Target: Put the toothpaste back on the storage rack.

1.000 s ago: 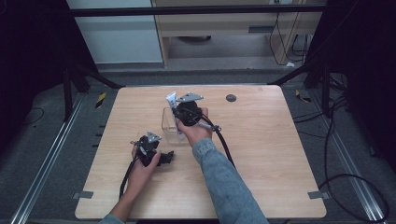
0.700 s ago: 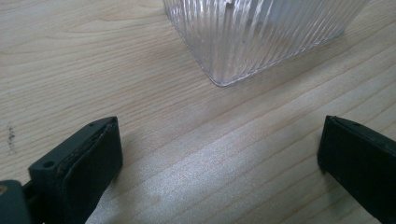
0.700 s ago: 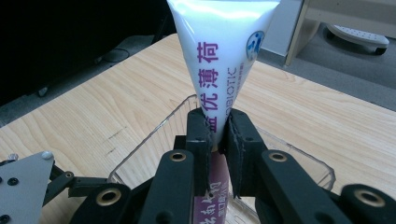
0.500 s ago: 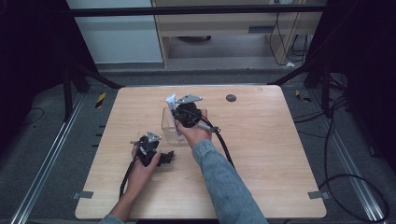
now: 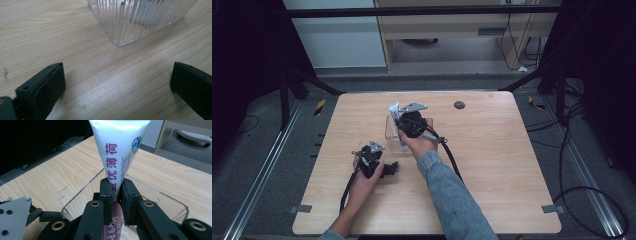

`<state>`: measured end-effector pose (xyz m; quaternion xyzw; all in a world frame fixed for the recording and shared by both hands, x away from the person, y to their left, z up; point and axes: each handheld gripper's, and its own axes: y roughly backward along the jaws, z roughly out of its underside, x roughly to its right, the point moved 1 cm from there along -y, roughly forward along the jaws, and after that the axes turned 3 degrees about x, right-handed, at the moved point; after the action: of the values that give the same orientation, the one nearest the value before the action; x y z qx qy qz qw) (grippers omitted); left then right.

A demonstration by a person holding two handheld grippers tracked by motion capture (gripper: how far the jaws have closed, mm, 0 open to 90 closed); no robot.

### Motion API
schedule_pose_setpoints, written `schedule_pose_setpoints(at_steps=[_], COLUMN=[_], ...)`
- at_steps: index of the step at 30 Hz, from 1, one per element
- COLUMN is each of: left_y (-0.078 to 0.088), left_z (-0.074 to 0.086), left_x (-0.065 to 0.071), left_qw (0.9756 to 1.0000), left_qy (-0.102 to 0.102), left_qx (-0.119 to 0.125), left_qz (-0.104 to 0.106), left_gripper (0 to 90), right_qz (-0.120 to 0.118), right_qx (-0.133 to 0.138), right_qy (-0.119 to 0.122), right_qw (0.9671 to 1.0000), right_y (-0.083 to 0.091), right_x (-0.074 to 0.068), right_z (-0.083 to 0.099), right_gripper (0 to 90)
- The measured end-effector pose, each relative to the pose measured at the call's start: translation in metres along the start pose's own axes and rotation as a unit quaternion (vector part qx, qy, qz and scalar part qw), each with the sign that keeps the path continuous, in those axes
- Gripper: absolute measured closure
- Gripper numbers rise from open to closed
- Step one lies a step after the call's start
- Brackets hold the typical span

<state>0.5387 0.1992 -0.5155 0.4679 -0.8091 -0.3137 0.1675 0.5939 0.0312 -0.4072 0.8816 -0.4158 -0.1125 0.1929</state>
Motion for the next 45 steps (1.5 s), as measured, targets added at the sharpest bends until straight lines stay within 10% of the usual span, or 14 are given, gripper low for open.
schedule_pose_setpoints(at_steps=[45], left_y=[0.0], left_z=[0.0], left_x=[0.0], left_qw=[1.0], left_qy=[0.001], left_qx=[0.0], left_qz=[0.001], left_gripper=[0.0], right_qz=[0.009], right_qx=[-0.035], right_qy=[0.006], right_qw=[0.9993], right_y=[-0.03], right_x=[-0.01], right_z=[-0.015], right_gripper=[79.0])
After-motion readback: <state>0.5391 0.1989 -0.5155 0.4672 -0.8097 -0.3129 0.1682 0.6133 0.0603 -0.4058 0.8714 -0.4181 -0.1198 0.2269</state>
